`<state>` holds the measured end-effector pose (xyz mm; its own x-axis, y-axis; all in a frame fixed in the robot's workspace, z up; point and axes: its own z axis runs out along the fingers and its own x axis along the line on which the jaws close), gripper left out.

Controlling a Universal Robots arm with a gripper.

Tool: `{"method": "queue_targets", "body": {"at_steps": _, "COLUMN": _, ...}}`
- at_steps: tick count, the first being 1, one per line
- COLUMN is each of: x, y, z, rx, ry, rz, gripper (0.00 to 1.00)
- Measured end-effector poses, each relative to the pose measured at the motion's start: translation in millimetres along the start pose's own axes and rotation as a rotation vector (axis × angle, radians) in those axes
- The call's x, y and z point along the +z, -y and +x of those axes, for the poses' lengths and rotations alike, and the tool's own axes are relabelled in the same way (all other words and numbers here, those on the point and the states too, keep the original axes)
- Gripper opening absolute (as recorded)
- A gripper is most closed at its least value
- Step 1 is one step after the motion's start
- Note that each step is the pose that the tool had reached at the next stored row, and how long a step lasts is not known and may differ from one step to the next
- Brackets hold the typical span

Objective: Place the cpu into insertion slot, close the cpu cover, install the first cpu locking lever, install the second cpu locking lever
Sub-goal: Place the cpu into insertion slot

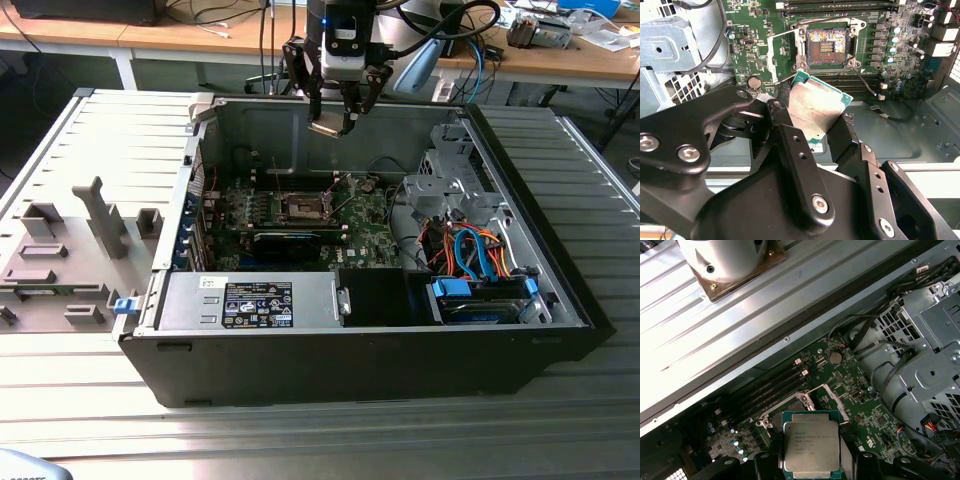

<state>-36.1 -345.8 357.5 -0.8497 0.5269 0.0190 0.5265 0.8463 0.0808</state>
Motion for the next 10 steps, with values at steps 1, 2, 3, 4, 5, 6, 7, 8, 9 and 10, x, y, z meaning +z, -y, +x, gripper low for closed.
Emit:
{"method": "queue_targets", "body": {"at_steps": 1, "x": 0.0, "y": 0.0, "z": 0.0, "rx": 0.001, "ry": 0.0000, "rz": 0.0000, "gripper": 0.54}}
{"method": "queue_targets", "body": {"at_steps": 2, "x": 0.0, "y": 0.0, "z": 0.0, "rx": 0.002, "ry": 0.0001, "rz": 0.0000, "gripper": 0.54}}
{"method": "queue_targets", "body": {"at_steps": 3, "x": 0.0, "y": 0.0, "z": 0.0, "rx": 0.002, "ry": 0.0002, "rz": 0.0000, "gripper": 0.54}}
{"method": "queue_targets", "body": {"at_steps": 4, "x": 0.0, "y": 0.0, "z": 0.0, "rx": 0.002, "ry": 0.0001, "rz": -0.0001, "gripper": 0.54}}
{"method": "queue_targets", "body": {"at_steps": 5, "x": 0.0, "y": 0.0, "z": 0.0, "rx": 0.003, "ry": 0.0002, "rz": -0.0001, "gripper": 0.54}}
{"method": "queue_targets", "body": {"at_steps": 6, "x": 0.0, "y": 0.0, "z": 0.0, "rx": 0.003, "ry": 0.0002, "rz": -0.0001, "gripper": 0.54}}
{"method": "queue_targets", "body": {"at_steps": 7, "x": 0.0, "y": 0.0, "z": 0.0, "rx": 0.004, "ry": 0.0003, "rz": -0.0001, "gripper": 0.54}}
{"method": "queue_targets", "body": {"at_steps": 8, "x": 0.0, "y": 0.0, "z": 0.0, "rx": 0.004, "ry": 0.0003, "rz": -0.0001, "gripper": 0.54}}
{"method": "queue_targets", "body": {"at_steps": 9, "x": 0.0, "y": 0.0, "z": 0.0, "rx": 0.004, "ry": 0.0003, "rz": -0.0001, "gripper": 0.54}}
{"method": "queue_targets", "body": {"at_steps": 10, "x": 0.1, "y": 0.0, "z": 0.0, "rx": 0.006, "ry": 0.0004, "rz": -0.0001, "gripper": 0.54}}
